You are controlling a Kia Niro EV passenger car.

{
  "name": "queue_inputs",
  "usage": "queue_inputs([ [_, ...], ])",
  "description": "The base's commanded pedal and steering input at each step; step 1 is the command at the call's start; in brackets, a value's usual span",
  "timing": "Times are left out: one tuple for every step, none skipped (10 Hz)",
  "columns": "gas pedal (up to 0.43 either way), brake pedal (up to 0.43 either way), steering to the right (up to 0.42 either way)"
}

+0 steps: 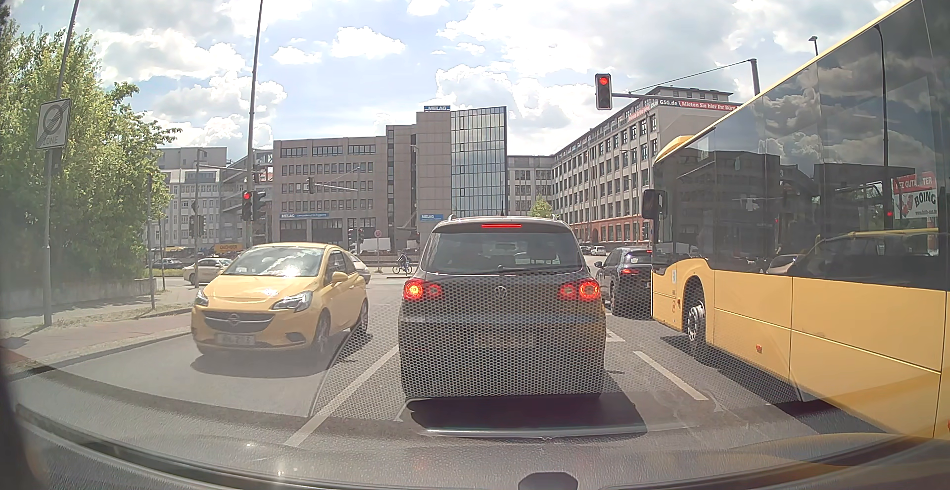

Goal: Follow the waypoints while adhering to traffic rules and regulations

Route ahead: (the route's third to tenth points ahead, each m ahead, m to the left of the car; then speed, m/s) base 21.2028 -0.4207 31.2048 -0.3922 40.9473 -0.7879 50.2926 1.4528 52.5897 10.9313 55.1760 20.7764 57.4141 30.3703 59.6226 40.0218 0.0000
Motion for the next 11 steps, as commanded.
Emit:
queue_inputs([
  [0.000, 0.287, -0.001],
  [0.000, 0.287, -0.001],
  [0.000, 0.287, -0.001],
  [0.000, 0.287, -0.001],
  [0.000, 0.293, -0.001],
  [0.000, 0.287, -0.001],
  [0.000, 0.287, -0.001],
  [0.000, 0.287, -0.001],
  [0.000, 0.287, -0.001],
  [0.000, 0.287, -0.001],
  [0.000, 0.287, -0.001],
])
